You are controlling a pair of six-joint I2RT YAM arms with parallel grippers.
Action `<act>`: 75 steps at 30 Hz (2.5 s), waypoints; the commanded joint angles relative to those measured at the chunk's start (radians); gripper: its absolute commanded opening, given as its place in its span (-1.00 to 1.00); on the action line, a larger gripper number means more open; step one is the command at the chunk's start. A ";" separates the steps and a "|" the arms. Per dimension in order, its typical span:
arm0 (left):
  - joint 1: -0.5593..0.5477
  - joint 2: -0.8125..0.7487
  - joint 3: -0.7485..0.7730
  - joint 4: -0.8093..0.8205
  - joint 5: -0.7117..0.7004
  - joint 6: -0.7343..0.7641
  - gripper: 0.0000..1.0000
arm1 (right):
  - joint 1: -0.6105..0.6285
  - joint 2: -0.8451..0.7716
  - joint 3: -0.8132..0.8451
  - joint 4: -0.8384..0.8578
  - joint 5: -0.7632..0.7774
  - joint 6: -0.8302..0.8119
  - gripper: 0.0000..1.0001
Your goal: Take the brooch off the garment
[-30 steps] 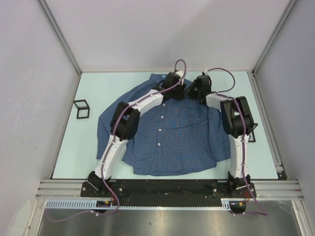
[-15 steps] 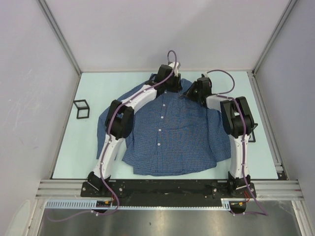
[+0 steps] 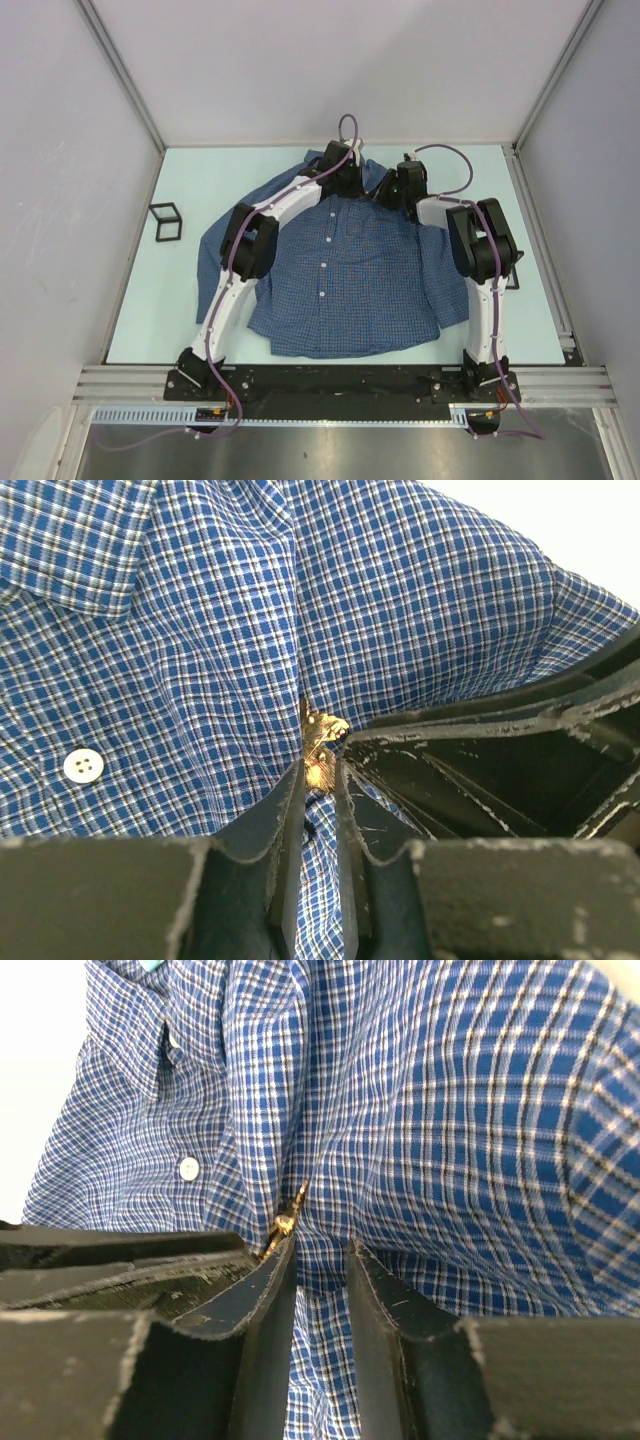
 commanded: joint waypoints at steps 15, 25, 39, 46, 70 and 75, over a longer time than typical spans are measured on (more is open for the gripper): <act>0.010 -0.028 -0.005 0.051 0.063 -0.007 -0.52 | -0.006 -0.079 -0.049 0.067 0.001 0.020 -0.53; 0.011 -0.070 -0.069 0.128 0.092 -0.011 -0.46 | 0.000 -0.094 -0.083 0.149 0.009 0.033 -0.28; 0.070 -0.177 -0.204 0.253 0.126 -0.056 -0.10 | -0.021 -0.093 -0.141 0.287 -0.033 0.099 -0.03; 0.079 -0.150 -0.169 0.257 0.152 -0.082 -0.13 | -0.024 -0.053 -0.141 0.327 -0.048 0.158 -0.06; 0.071 -0.039 -0.040 0.175 0.184 -0.088 0.04 | -0.003 -0.002 -0.141 0.275 -0.008 0.232 -0.25; 0.065 -0.031 -0.032 0.166 0.187 -0.089 -0.12 | 0.000 0.019 -0.141 0.294 -0.019 0.255 -0.33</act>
